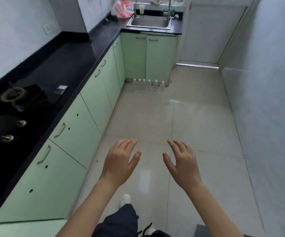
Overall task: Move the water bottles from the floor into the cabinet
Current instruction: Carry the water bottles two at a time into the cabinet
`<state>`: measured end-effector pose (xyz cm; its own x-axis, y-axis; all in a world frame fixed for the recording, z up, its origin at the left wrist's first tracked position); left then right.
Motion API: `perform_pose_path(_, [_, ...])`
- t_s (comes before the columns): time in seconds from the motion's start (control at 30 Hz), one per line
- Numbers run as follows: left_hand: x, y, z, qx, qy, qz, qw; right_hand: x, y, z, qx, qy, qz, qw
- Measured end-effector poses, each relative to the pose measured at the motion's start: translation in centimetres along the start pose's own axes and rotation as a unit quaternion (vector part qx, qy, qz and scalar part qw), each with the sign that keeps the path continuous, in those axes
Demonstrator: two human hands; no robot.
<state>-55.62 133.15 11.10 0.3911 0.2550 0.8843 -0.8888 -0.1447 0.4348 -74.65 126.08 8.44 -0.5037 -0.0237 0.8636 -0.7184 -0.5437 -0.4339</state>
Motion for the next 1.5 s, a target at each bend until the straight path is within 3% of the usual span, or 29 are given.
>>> perform_pose_path(0.27, [-6.4, -5.8, 15.5, -0.011, -0.058, -0.017, 0.998, -6.8, 5.2, 12.8, -0.05, -0.029, -0.018, 0.998])
perform_pose_path(0.63, [-4.3, -8.6, 46.0, -0.112, -0.037, 0.003, 0.993, -5.6, 10.0, 38.7, -0.085, 0.038, -0.046, 0.995])
perform_pose_path(1.0, [-15.5, -12.5, 65.7, -0.018, -0.091, -0.015, 0.996, -12.7, 23.4, 60.0, -0.08, -0.039, -0.025, 0.996])
perform_pose_path(1.37, [-16.5, -11.8, 92.1, 0.002, -0.052, -0.025, 0.998, -12.1, 32.3, 85.5, -0.028, -0.016, -0.034, 0.999])
perform_pose_path(1.5, [-21.0, -14.6, 98.3, 0.013, -0.098, -0.033, 0.995, -16.3, 35.5, 90.6, -0.051, -0.026, -0.036, 0.998])
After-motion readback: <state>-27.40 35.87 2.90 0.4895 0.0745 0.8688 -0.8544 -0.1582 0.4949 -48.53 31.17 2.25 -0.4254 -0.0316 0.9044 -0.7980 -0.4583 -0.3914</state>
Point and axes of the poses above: each hand's wrist, its own z-axis towards the middle knuckle, its own x-axis out of the back of the hand, y = z × x, the point moved 10 cm from there along z, towards the middle knuckle, and after that the axes turned 7 degrees about x, right-handed, at the moved point
